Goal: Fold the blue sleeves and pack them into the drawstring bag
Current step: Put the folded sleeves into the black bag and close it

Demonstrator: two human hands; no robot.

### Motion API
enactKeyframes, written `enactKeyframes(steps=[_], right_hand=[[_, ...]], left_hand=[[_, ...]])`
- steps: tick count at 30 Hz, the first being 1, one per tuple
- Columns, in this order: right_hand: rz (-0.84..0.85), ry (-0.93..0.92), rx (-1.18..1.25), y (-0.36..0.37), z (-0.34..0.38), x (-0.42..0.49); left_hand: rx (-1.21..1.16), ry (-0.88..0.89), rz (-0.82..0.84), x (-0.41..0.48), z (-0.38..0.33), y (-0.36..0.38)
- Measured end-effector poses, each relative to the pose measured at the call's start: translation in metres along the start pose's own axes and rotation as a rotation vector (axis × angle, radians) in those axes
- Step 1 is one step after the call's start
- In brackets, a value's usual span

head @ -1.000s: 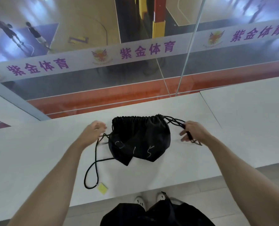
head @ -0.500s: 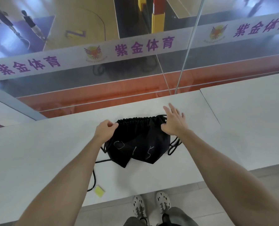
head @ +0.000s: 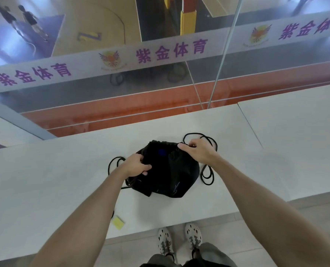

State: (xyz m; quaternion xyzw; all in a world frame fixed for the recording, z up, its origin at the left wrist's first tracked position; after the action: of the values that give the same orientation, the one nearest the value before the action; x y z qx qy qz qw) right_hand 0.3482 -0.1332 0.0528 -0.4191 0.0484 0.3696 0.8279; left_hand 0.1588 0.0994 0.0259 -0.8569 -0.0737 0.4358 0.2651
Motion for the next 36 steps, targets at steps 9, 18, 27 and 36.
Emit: enactKeyframes(steps=[9, 18, 27, 36], right_hand=[[-0.265, -0.261, 0.145, -0.064, 0.079, -0.025], [-0.433, -0.399, 0.073, -0.157, 0.125, -0.063], [-0.575, -0.303, 0.101, -0.16, 0.134, -0.076], [-0.73, -0.008, 0.167, -0.215, 0.017, -0.085]], left_hand=[[-0.13, 0.276, -0.402, -0.06, -0.067, -0.087], [0.473, 0.404, -0.723, -0.151, -0.107, -0.174], [0.144, 0.263, -0.863, -0.165, -0.125, -0.183], [0.145, 0.165, -0.98, -0.134, -0.035, -0.217]])
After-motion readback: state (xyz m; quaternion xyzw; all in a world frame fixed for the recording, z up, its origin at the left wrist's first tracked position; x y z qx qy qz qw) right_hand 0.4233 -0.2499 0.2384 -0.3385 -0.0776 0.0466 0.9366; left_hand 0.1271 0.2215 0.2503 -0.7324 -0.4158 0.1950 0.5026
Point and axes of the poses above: each hand's wrist, its own x-axis towards the middle knuckle, its own y-axis out of the palm, z = x × y, the point moved 5 cm from there along x, towards the middle knuckle, and after that the axes turned 4 degrees about -y, right-handed, at the moved point
